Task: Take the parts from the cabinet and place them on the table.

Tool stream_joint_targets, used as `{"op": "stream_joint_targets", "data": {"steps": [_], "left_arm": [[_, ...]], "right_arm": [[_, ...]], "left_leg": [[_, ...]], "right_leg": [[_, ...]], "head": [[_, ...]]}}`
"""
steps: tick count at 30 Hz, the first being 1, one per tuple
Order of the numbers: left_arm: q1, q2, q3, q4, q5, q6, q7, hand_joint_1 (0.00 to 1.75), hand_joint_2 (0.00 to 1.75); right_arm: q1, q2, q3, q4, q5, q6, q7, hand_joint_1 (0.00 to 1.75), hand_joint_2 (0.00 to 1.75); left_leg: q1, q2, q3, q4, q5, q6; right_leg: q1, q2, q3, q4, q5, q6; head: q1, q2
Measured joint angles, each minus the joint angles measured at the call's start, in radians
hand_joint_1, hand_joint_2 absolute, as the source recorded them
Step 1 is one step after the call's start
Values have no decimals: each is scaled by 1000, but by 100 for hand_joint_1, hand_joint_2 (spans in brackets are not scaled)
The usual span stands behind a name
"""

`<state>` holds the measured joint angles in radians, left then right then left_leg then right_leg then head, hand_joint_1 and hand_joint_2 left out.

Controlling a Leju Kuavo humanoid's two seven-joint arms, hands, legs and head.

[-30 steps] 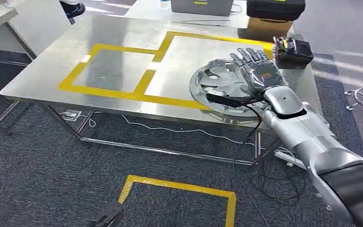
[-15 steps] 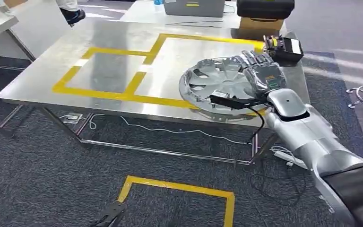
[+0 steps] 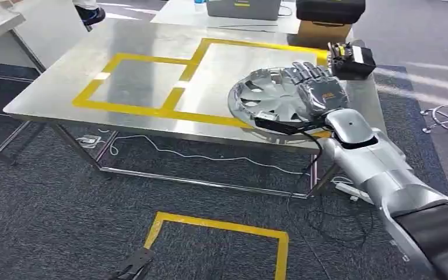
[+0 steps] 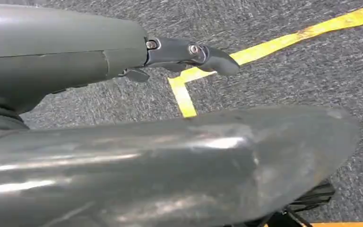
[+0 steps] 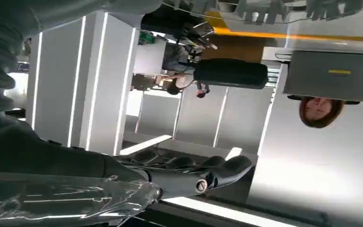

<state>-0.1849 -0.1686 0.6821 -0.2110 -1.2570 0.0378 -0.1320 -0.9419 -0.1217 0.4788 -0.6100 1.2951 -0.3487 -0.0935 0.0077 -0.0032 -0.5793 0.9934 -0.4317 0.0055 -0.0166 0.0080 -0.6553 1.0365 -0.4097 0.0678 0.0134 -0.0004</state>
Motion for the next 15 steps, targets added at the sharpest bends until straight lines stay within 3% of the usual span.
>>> {"op": "stream_joint_targets", "data": {"steps": [3,4,5,6,8,9,10,13,14,15], "left_arm": [[1,0,0,0,0,0,0,0,0],[2,0,0,0,0,0,0,0,0],[4,0,0,0,0,0,0,0,0],[5,0,0,0,0,0,0,0,0],[5,-1,0,0,0,0,0,0,0],[4,-2,0,0,0,0,0,0,0],[3,-2,0,0,0,0,0,0,0],[5,-3,0,0,0,0,0,0,0],[5,-3,0,0,0,0,0,0,0],[5,-3,0,0,0,0,0,0,0]], "right_arm": [[1,-1,-1,0,0,0,0,0,175],[4,-1,-1,1,0,0,0,0,175],[6,-1,-1,1,-1,0,0,0,175],[7,-1,-1,1,-1,0,0,0,175],[5,-1,-1,1,-1,0,0,0,175],[2,-1,-1,1,-1,-1,0,0,175],[-1,-1,-1,0,-1,-1,0,0,175],[1,-1,-1,0,-2,-2,0,0,175],[1,-1,-1,0,-2,-2,0,0,175],[-1,-1,-1,0,-2,-2,0,0,175]], "left_leg": [[-3,1,-16,1,12,12],[-4,1,-23,1,16,13],[-5,1,-28,1,20,14],[-6,0,-31,2,24,13],[-6,0,-34,2,28,8],[-6,0,-34,3,30,5],[-11,0,-40,3,34,-1],[-8,0,-42,0,49,-19],[-11,-1,-46,-1,51,-25],[-9,0,-54,10,28,-32]], "right_leg": [[2,0,-86,230,-133,8],[2,0,-109,297,-158,9],[3,0,-106,306,-153,8],[4,-1,-80,273,-130,5],[6,-1,32,93,-55,-3],[8,-1,86,3,-43,-7],[14,-1,105,-23,-53,-10],[17,1,93,-20,-42,-24],[10,0,90,-29,-32,-36],[6,0,87,-33,-24,-43]], "head": [[2,0],[2,0],[2,0],[2,0],[2,0],[2,0],[0,0],[3,0],[3,0],[1,0]]}}
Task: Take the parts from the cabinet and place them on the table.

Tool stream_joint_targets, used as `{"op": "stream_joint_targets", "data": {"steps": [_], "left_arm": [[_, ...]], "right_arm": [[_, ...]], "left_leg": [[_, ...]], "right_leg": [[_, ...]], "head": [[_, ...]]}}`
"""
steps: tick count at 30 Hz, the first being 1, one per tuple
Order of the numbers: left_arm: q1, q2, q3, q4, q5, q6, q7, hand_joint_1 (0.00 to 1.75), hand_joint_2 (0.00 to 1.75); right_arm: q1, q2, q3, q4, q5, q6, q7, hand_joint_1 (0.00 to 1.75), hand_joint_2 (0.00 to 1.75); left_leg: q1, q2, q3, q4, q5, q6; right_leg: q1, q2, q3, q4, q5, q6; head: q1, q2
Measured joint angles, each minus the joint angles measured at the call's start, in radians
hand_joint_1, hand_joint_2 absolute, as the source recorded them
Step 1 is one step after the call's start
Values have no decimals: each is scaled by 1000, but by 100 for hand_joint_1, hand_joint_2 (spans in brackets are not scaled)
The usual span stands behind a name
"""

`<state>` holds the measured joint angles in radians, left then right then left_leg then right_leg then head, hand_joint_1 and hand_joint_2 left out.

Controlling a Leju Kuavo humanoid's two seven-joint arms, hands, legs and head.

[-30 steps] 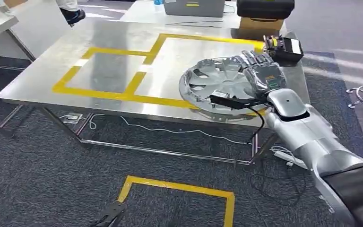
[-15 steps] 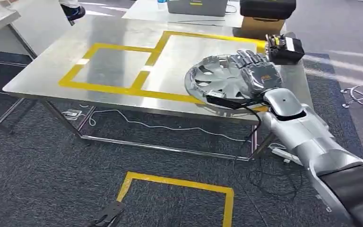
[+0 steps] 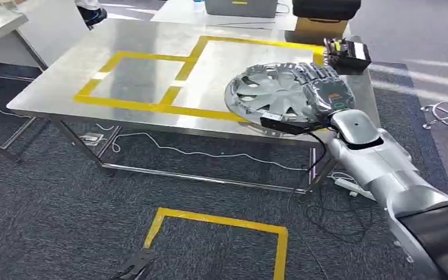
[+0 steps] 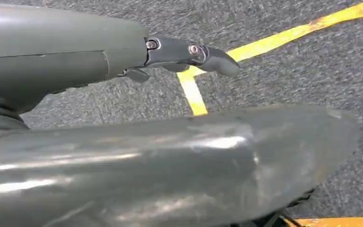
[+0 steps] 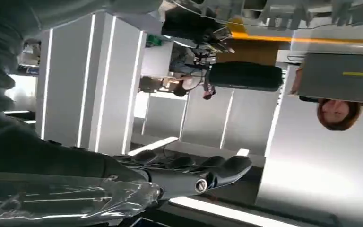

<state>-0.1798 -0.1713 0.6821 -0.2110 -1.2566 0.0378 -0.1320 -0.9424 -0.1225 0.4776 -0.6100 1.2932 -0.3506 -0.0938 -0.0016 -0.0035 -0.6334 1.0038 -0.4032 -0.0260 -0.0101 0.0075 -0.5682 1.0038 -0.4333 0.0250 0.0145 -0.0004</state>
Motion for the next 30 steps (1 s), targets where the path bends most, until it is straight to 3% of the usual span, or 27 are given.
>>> {"op": "stream_joint_targets", "data": {"steps": [1,3,5,6,7,9,10,11,14,15,16,18,19,20,21,22,24,25,26,28,29,30], "left_arm": [[-1,0,0,0,0,0,0,0,0],[-1,0,0,0,0,0,0,0,0],[0,0,0,0,0,0,0,0,0],[0,0,0,0,-1,0,0,0,0],[-1,0,0,0,-1,0,0,0,0],[-2,1,0,0,-2,0,0,0,0],[-4,-1,0,0,-4,0,0,0,0],[-5,-1,0,0,-4,0,0,0,0],[-4,0,0,0,-7,-1,0,0,0],[-5,0,0,0,-7,-1,0,0,0],[-6,0,0,0,-7,-1,0,0,0],[-5,0,0,0,-8,-1,0,0,0],[-4,0,0,0,-7,0,0,0,0],[-2,0,0,0,-7,0,0,0,0],[0,0,0,0,-6,2,0,0,0],[2,0,0,0,-6,3,0,0,0],[3,0,0,0,-5,5,0,0,0],[3,-1,0,0,-3,5,0,0,0],[2,-1,1,0,0,6,-2,0,0],[2,-2,1,0,3,6,-5,0,0],[5,-3,1,0,3,7,-6,0,0],[9,-3,2,0,5,8,-9,0,0]], "right_arm": [[-1,0,0,0,0,0,0,0,175],[2,0,0,0,0,0,0,0,175],[5,0,0,0,0,0,0,0,175],[6,0,0,0,0,0,0,0,175],[6,0,0,0,0,0,0,0,175],[3,0,0,0,-1,-1,0,0,175],[2,0,0,0,-2,-3,0,0,175],[1,0,-1,0,-3,-5,0,0,175],[5,-1,-2,1,-7,-8,0,0,175],[6,-3,-2,2,-10,-11,0,0,175],[8,-3,-2,2,-17,-15,-1,0,175],[16,-3,-12,2,-40,-32,-2,0,175],[27,-3,-22,2,-58,-48,-4,0,175],[46,-3,-33,2,-78,-65,-8,0,175],[65,-4,-46,2,-98,-83,-13,0,175],[89,-4,-61,2,-114,-103,-19,0,175],[115,-3,-85,2,-137,-127,-30,0,175],[121,-3,-100,2,-152,-136,-37,0,175],[133,-3,-115,2,-171,-146,-44,0,175],[174,-3,-163,2,-225,-178,-71,0,175],[206,-2,-189,2,-256,-195,-88,0,175],[235,1,-216,4,-279,-204,-103,0,175]], "left_leg": [[1,0,-17,44,-41,-7],[6,0,-82,209,-131,-18],[7,0,-118,308,-162,-23],[9,0,-101,288,-141,-24],[11,0,-62,226,-104,-25],[17,1,48,52,-42,-31],[16,-1,80,3,-55,-33],[14,-9,69,3,-48,-15],[10,-8,58,-1,-43,16],[13,-5,55,-4,-35,27],[12,-4,47,-4,-29,38],[9,-4,32,-4,-17,45],[6,-4,24,-4,-12,47],[4,-4,17,-4,-6,48],[3,-5,13,-3,-2,49],[1,-6,8,-3,2,48],[-2,-8,2,-2,9,44],[-2,-7,0,-2,12,40],[-3,-5,-2,-4,18,33],[2,-5,1,-6,23,25],[-1,-6,1,-7,10,43],[-2,-7,-2,-10,23,63]], "right_leg": [[-1,0,-7,-1,6,-7],[-2,0,-22,-1,16,-8],[-2,0,-37,0,27,-6],[-3,0,-44,0,32,-3],[-4,0,-50,1,36,1],[-8,0,-58,7,42,9],[-3,1,-67,10,45,16],[-1,2,-72,11,51,23],[-6,3,-75,3,66,42],[-8,2,-86,10,55,45],[-8,-2,-102,49,11,46],[-7,-1,-161,211,-86,51],[-6,-1,-186,287,-120,52],[-4,-1,-196,332,-134,51],[-2,-1,-183,325,-125,48],[0,-1,-140,270,-96,43],[7,-1,-21,88,-36,27],[11,-4,19,10,-52,19],[16,-6,27,17,-36,19],[21,-5,21,4,-35,12],[19,-6,27,-4,-30,21],[20,-5,25,-4,-29,19]], "head": [[-6,0],[-6,0],[-6,0],[-6,0],[-6,0],[-7,0],[-10,0],[-9,0],[-10,0],[-9,0],[-5,0],[-4,0],[-4,0],[-4,0],[-4,0],[-4,0],[-4,0],[-5,0],[-8,0],[-1,0],[-1,0],[-1,0]]}}
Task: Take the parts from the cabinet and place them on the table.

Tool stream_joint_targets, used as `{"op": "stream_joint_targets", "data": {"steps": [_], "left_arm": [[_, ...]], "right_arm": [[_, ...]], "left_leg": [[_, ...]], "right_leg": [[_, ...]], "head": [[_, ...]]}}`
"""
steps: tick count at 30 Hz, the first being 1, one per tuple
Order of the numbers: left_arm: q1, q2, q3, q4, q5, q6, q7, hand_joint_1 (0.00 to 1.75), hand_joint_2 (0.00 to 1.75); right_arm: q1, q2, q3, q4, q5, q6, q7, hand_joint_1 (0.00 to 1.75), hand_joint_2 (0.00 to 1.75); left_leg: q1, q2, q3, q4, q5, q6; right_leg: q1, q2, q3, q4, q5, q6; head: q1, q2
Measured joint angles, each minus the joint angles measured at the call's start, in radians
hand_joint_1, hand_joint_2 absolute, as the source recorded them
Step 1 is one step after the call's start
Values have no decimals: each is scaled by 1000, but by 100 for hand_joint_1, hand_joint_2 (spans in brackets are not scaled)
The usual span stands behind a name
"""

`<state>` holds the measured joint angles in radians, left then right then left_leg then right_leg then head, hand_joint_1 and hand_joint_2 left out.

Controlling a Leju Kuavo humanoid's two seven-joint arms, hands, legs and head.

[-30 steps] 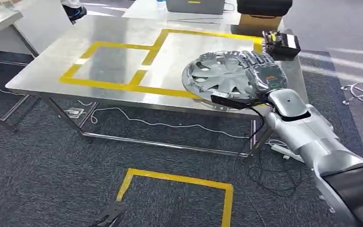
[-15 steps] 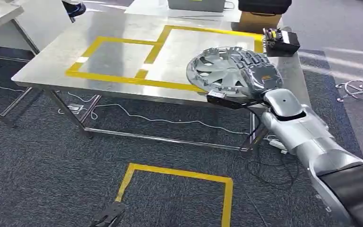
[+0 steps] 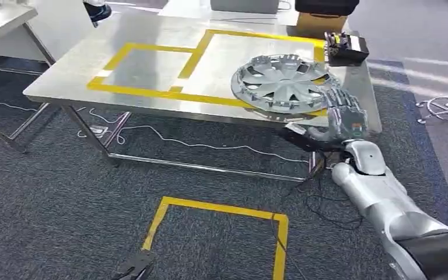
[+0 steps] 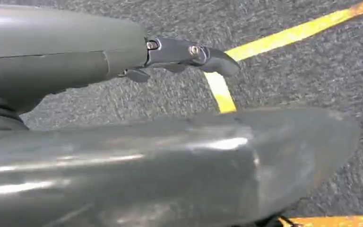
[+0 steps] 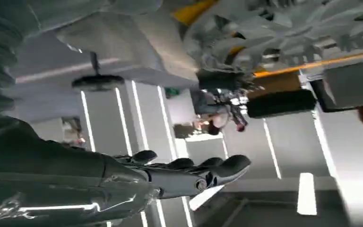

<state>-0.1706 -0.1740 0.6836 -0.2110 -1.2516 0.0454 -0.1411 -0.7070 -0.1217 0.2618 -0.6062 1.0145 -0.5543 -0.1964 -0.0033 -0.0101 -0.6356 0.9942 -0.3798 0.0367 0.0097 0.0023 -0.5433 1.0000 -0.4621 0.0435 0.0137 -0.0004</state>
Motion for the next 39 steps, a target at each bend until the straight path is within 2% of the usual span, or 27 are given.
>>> {"op": "stream_joint_targets", "data": {"steps": [1,2,3,6,7,15,20,23,28,36,37,39], "left_arm": [[3,0,0,0,4,0,0,0,0],[5,1,1,0,7,2,-1,0,0],[6,1,2,0,11,3,-1,0,0],[14,2,8,0,26,6,-4,0,0],[18,2,10,0,27,6,-5,0,175],[43,3,50,0,57,37,1,0,175],[49,3,56,0,58,42,0,0,175],[54,4,71,0,81,39,-20,0,175],[57,6,95,0,100,26,-32,0,175],[57,7,103,0,101,26,-33,0,175],[57,7,104,0,102,23,-33,0,0],[57,8,109,0,113,2,-33,0,0]], "right_arm": [[26,0,-19,3,-24,-2,-12,0,175],[50,2,-43,7,-61,-1,-27,0,175],[70,6,-70,11,-104,2,-44,0,175],[143,22,-170,47,-206,11,-103,0,175],[162,28,-193,60,-221,17,-111,0,175],[342,84,-424,178,-278,118,-140,0,175],[434,116,-512,252,-345,275,-80,0,175],[501,137,-564,290,-387,326,-61,0,175],[571,161,-618,325,-402,339,-57,0,175],[579,169,-652,344,-401,348,-48,0,175],[580,170,-655,347,-404,351,-46,0,175],[587,176,-671,351,-430,364,-26,0,175]], "left_leg": [[0,0,-1,-5,4,-8],[0,0,-1,-10,13,-22],[1,0,-2,-14,19,-31],[1,0,-4,-20,24,-38],[1,0,-4,-20,26,-40],[2,0,-10,-20,25,-43],[1,0,-13,-20,24,-43],[0,0,-14,-20,24,-43],[0,0,-16,-20,25,-44],[0,0,-16,-20,26,-45],[0,0,-16,-20,26,-45],[0,0,-16,-20,26,-45]], "right_leg": [[1,1,-4,0,3,-5],[1,1,-8,0,8,-7],[1,2,-12,1,10,-9],[1,1,-16,2,12,-12],[1,1,-17,3,12,-12],[1,0,-22,3,12,-15],[0,-1,-31,3,12,-14],[-1,-1,-30,3,12,-14],[-1,2,-30,3,14,-14],[-1,2,-36,3,15,-14],[-1,2,-36,3,15,-14],[-1,1,-36,3,15,-14]], "head": [[-1,0],[0,0],[-1,0],[0,0],[0,0],[0,0],[0,0],[0,0],[0,0],[0,0],[0,0],[0,0]]}}
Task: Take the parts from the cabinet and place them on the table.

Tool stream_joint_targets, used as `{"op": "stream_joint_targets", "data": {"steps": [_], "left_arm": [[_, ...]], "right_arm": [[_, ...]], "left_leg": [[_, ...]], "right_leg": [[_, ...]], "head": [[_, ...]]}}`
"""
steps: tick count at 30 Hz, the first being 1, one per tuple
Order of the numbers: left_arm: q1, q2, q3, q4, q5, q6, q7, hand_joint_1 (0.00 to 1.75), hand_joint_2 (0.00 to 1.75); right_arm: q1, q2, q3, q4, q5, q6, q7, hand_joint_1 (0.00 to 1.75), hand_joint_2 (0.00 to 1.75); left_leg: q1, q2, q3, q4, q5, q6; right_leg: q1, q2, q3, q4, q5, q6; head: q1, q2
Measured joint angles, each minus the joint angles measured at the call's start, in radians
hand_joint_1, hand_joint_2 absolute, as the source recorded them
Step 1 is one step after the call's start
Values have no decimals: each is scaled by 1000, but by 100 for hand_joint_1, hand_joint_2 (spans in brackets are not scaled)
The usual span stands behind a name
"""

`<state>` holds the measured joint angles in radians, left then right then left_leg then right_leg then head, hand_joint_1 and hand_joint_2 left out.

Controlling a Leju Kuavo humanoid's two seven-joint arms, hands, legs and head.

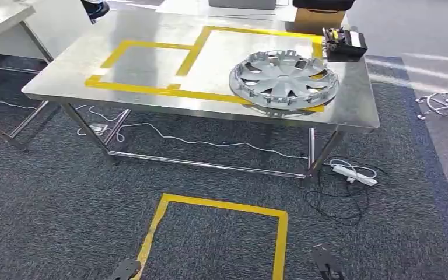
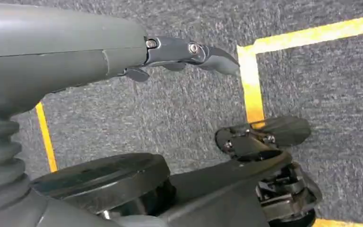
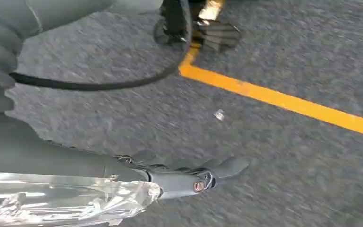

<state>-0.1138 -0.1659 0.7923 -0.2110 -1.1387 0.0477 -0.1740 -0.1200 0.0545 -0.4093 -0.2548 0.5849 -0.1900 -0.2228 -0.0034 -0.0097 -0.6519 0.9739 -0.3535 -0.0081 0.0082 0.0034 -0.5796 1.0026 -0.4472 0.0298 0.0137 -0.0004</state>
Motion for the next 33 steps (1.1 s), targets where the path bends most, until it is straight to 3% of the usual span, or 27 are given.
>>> {"op": "stream_joint_targets", "data": {"steps": [1,11,20,21,22,23,25,26,27,28,29,30,31,32,33], "left_arm": [[1,1,3,0,7,-9,-2,0,0],[12,4,19,0,-6,34,-18,0,0],[13,5,19,0,-30,37,-22,0,0],[13,4,18,0,-34,37,-21,0,0],[12,4,17,0,-35,37,-21,0,0],[12,4,16,0,-37,38,-20,0,0],[11,4,16,0,-42,40,-18,0,0],[12,4,16,0,-43,40,-16,0,0],[13,4,16,0,-43,40,-15,0,0],[13,4,16,0,-43,40,-15,0,0],[13,4,16,0,-43,40,-15,0,0],[12,3,15,0,-43,40,-15,0,0],[11,3,15,0,-43,40,-15,0,0],[11,6,15,0,-43,42,-15,0,0],[11,6,15,0,-44,43,-15,0,0]], "right_arm": [[6,5,-8,3,-9,3,7,0,0],[58,63,-47,31,8,-48,113,0,0],[57,76,-50,34,52,-51,117,0,0],[57,76,-50,34,56,-53,117,0,0],[58,76,-50,35,58,-53,118,0,0],[57,77,-50,36,62,-54,119,0,0],[56,79,-49,38,67,-54,121,0,0],[56,79,-50,38,68,-54,123,0,0],[58,79,-50,39,71,-54,124,0,0],[59,79,-50,39,72,-54,126,0,0],[59,79,-50,39,73,-54,126,0,0],[58,79,-50,39,74,-54,126,0,0],[57,80,-50,39,75,-54,126,0,0],[54,84,-49,39,76,-53,127,0,0],[57,85,-50,39,78,-54,127,0,0]], "left_leg": [[0,0,0,0,0,0],[0,0,0,0,0,-1],[-12,0,0,5,-9,19],[-5,0,4,-5,-3,24],[0,-1,10,-12,2,26],[2,-1,10,-12,2,29],[2,-5,7,-12,3,30],[2,-7,4,-12,4,29],[3,-12,1,-11,7,26],[4,-18,-2,-11,11,23],[6,-27,-6,-9,15,18],[8,-34,-11,-7,18,13],[10,-44,-15,-1,23,6],[4,-48,-15,1,27,-2],[4,-52,-15,2,27,-7]], "right_leg": [[0,0,0,0,0,0],[0,1,-1,0,0,0],[-11,-2,13,-6,0,17],[-7,-3,13,-6,-3,21],[-8,-1,11,8,-16,25],[-8,-1,-7,53,-60,30],[-12,-1,-74,222,-159,36],[-12,-1,-102,290,-188,38],[-13,-1,-109,315,-193,40],[-14,-1,-86,286,-172,40],[-16,1,-42,215,-138,40],[-19,7,18,110,-100,41],[-26,28,79,12,-75,44],[-16,48,73,9,-80,42],[-18,39,73,7,-68,18]], "head": [[0,0],[0,0],[-1,0],[-1,0],[0,0],[6,0],[6,0],[7,0],[6,0],[6,0],[6,0],[6,0],[7,0],[8,0],[0,0]]}}
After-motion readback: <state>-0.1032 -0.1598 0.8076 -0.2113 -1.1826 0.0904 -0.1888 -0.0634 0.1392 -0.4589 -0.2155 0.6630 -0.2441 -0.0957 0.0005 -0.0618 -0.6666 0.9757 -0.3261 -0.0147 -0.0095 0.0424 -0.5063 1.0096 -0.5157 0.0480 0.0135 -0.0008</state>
